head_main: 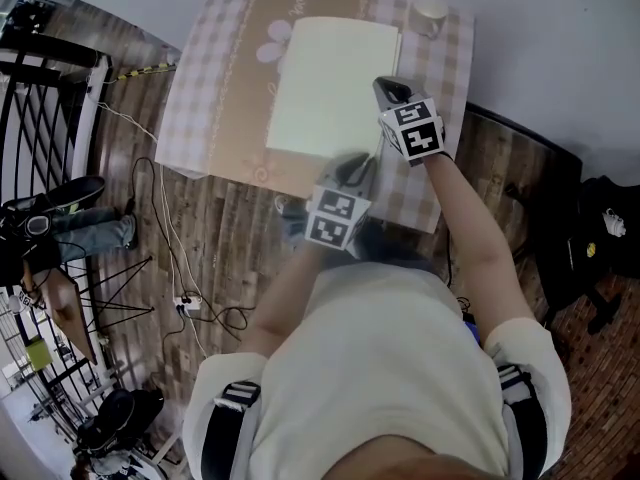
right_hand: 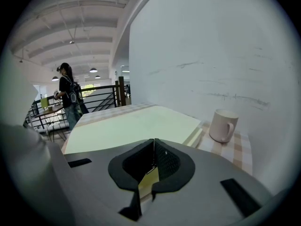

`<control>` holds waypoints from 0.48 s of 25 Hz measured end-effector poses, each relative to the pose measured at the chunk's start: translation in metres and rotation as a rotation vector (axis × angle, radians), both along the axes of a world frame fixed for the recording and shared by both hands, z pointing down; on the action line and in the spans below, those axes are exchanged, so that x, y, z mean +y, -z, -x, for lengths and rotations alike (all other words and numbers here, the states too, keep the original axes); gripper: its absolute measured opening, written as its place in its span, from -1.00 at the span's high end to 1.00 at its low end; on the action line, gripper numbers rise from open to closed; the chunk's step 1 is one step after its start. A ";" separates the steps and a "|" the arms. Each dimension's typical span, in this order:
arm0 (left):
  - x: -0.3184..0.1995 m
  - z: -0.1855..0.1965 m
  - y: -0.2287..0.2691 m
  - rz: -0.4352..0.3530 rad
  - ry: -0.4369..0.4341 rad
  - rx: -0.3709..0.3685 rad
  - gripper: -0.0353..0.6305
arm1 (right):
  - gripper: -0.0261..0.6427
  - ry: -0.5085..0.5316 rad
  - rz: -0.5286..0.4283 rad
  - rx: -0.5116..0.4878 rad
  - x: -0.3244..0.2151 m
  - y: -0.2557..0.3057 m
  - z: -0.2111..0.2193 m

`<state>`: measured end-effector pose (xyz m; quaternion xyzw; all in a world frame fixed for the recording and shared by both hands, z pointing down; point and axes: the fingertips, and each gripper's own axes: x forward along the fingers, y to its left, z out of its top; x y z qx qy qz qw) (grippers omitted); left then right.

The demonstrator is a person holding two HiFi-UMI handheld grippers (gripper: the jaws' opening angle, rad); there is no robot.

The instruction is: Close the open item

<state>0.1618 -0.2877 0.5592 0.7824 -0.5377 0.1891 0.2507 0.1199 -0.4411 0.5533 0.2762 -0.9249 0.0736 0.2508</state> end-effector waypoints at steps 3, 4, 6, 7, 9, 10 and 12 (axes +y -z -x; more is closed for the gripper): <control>-0.001 -0.001 -0.001 0.003 -0.002 -0.004 0.80 | 0.92 0.005 0.003 0.022 -0.002 -0.010 0.000; -0.001 -0.001 -0.001 0.004 -0.003 -0.004 0.80 | 0.92 0.007 0.005 0.028 -0.001 -0.013 0.000; -0.001 -0.002 -0.001 0.006 -0.005 -0.002 0.79 | 0.92 0.002 0.009 0.019 -0.001 -0.015 -0.001; -0.001 -0.002 -0.002 0.009 -0.006 0.000 0.79 | 0.92 -0.006 0.013 0.006 -0.002 -0.015 -0.001; -0.001 -0.003 -0.003 0.016 -0.009 0.004 0.78 | 0.92 -0.027 0.023 -0.021 -0.003 -0.017 -0.002; -0.001 -0.003 -0.004 0.020 -0.010 0.006 0.77 | 0.92 -0.037 0.027 -0.027 -0.004 -0.017 -0.003; -0.001 -0.003 -0.006 0.029 -0.013 0.015 0.75 | 0.92 -0.054 0.035 -0.026 -0.004 -0.018 -0.003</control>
